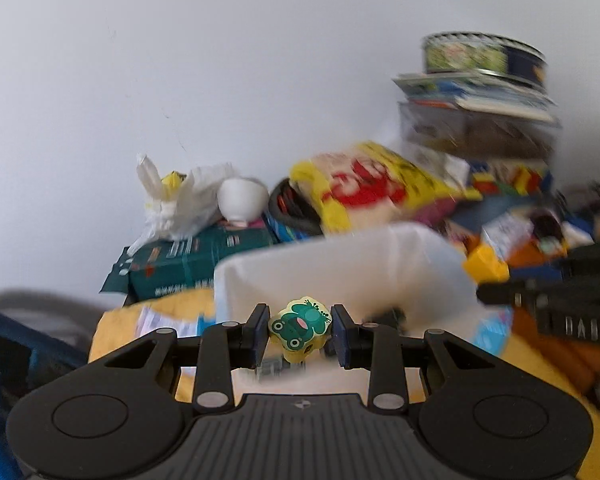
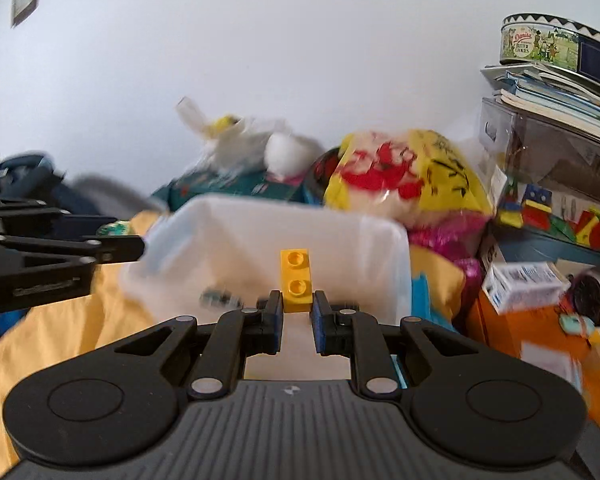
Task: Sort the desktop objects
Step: 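Carry both blocks over the white bin and open both grippers, then move both grippers back to the block pile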
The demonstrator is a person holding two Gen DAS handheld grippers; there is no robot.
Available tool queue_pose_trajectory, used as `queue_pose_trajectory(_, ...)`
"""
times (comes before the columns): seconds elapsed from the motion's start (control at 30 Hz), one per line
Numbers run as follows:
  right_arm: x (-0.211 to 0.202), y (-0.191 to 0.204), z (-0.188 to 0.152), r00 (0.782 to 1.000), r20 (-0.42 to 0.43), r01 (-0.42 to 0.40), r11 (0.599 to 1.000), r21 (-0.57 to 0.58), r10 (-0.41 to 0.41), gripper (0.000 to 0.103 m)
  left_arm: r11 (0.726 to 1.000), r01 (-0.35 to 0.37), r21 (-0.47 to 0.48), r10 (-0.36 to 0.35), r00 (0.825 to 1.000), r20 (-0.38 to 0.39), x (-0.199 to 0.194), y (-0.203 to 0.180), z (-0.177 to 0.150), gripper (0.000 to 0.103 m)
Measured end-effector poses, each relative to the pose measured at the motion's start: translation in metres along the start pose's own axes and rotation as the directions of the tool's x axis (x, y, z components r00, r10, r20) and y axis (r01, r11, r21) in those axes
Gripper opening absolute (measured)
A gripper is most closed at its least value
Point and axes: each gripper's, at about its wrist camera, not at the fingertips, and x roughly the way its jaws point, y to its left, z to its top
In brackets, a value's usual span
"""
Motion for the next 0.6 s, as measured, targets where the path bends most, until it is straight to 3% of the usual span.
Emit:
queue_pose_trajectory(0.03, 0.009, -0.001, 0.003, 1.0, -0.004, 0.006, 1.0, 0.007, -0.006, 0.018, 1.0, 0.003, 0.006, -0.003, 1.0, -0.009, 0.011, -0.001, 0.005, 0.037)
queue_pose_trajectory(0.07, 0.018, -0.003, 0.005, 1.0, -0.023, 0.02, 1.0, 0.007, -0.019, 0.025, 1.0, 0.0, 0.015, 0.001, 1.0, -0.021, 0.018, -0.004, 0.005, 0.037)
queue_pose_trajectory(0.13, 0.022, -0.004, 0.0, 0.999, -0.035, 0.04, 0.999, 0.017, -0.039, 0.043, 0.999, -0.001, 0.038, 0.004, 0.998, -0.062, 0.023, -0.011, -0.003, 0.05)
queue_pose_trajectory(0.27, -0.005, -0.002, -0.026, 1.0, -0.019, -0.019, 1.0, 0.005, 0.019, 0.041, 0.994, 0.035, 0.105, -0.029, 0.998, -0.061, -0.011, -0.016, -0.042, 0.057)
queue_pose_trajectory(0.4, -0.025, 0.008, -0.053, 0.995, -0.062, -0.075, 0.997, -0.031, 0.073, 0.041, 0.994, 0.069, 0.079, -0.057, 0.988, -0.146, -0.04, -0.016, -0.092, 0.057)
queue_pose_trajectory(0.6, -0.031, 0.04, -0.102, 0.977, -0.173, -0.143, 0.983, -0.113, 0.122, 0.034, 0.997, 0.069, -0.015, -0.071, 0.951, -0.302, -0.058, -0.016, -0.162, 0.056)
